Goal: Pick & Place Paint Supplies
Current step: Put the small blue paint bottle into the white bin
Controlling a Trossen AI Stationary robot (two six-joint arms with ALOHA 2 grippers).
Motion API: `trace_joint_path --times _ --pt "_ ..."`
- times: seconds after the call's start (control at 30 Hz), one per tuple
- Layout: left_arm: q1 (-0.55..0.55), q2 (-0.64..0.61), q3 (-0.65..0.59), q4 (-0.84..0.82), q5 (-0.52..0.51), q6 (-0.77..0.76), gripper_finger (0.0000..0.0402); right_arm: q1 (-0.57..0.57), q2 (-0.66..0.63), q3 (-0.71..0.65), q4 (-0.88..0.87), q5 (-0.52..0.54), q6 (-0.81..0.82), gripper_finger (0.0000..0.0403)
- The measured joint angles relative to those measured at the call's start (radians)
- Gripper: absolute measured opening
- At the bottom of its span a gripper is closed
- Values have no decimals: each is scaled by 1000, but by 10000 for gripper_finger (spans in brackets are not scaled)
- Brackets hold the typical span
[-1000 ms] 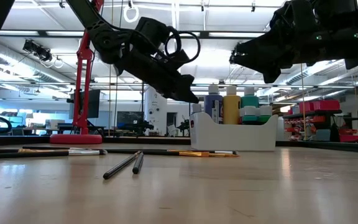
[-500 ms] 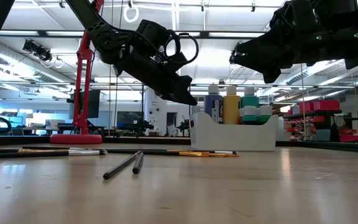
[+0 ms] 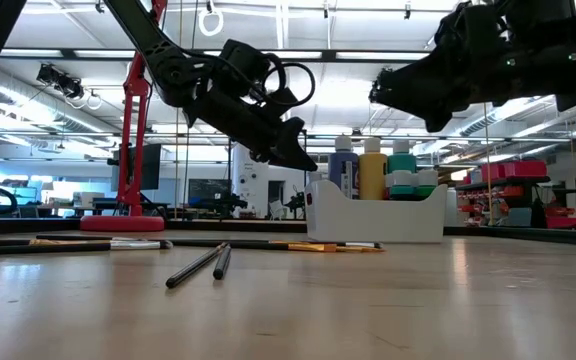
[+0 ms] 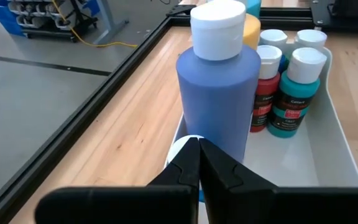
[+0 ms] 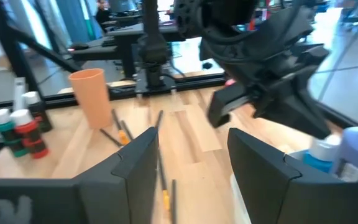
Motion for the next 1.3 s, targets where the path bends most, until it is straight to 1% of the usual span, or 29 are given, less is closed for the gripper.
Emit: trace_joint_path --times 0.13,0.5,0.63,0.83,1.03,1.23,1.3 --pt "0 0 0 0 23 3 4 0 0 0 0 30 -2 197" --pt "0 2 0 -10 26 19 4 0 0 0 46 32 -53 197" --pt "6 2 0 -27 28 1 8 0 0 0 54 32 -69 197" --pt "18 2 1 -38 72 -16 4 0 0 0 56 32 -90 197" --pt "18 2 1 -41 79 4 10 0 0 0 59 32 -101 197" --pt "17 -1 -5 29 71 6 12 0 0 0 58 30 -101 197" --pt "15 -21 -5 38 73 2 13 0 0 0 55 29 -100 197"
